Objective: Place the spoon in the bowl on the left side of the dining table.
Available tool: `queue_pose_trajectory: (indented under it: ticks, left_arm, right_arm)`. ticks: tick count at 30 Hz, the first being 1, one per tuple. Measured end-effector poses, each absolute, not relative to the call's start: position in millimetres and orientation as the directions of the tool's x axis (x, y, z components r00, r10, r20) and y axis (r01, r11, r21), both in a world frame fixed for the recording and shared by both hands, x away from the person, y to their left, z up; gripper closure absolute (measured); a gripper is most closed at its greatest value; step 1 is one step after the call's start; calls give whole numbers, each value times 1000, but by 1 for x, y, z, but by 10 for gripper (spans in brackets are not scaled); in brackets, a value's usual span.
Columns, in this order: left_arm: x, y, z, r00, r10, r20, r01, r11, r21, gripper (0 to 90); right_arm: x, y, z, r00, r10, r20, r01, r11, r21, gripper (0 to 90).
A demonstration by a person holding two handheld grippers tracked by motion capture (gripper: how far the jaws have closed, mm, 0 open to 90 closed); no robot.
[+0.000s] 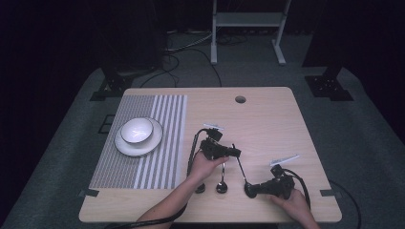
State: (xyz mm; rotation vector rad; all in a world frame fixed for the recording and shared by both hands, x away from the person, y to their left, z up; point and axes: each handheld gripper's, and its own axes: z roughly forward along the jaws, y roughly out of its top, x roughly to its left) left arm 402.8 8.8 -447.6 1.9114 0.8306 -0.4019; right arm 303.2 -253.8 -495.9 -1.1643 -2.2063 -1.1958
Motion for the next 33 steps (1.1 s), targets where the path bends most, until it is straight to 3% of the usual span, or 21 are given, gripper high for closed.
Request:
queue_pose_trajectory:
  ticks: [12,19,25,33]
  left_arm:
    - [404,12,-449,683,255,-685,731,-248,636,886]
    - [403,17,-440,689,228,-687,724,-236,648,893]
    - [403,21,-421,723,223,-654,691,-238,682,892]
    - [405,29,-400,749,227,-623,663,-242,709,893]
  right_arm:
    - [301,-252,-491,-618,504,603,783,333,525,896]
    - [296,-263,-472,-649,500,574,746,268,610,746]
    - [293,-285,-460,-625,573,530,726,178,664,611]
    - [293,-288,-458,-600,670,437,713,200,672,496]
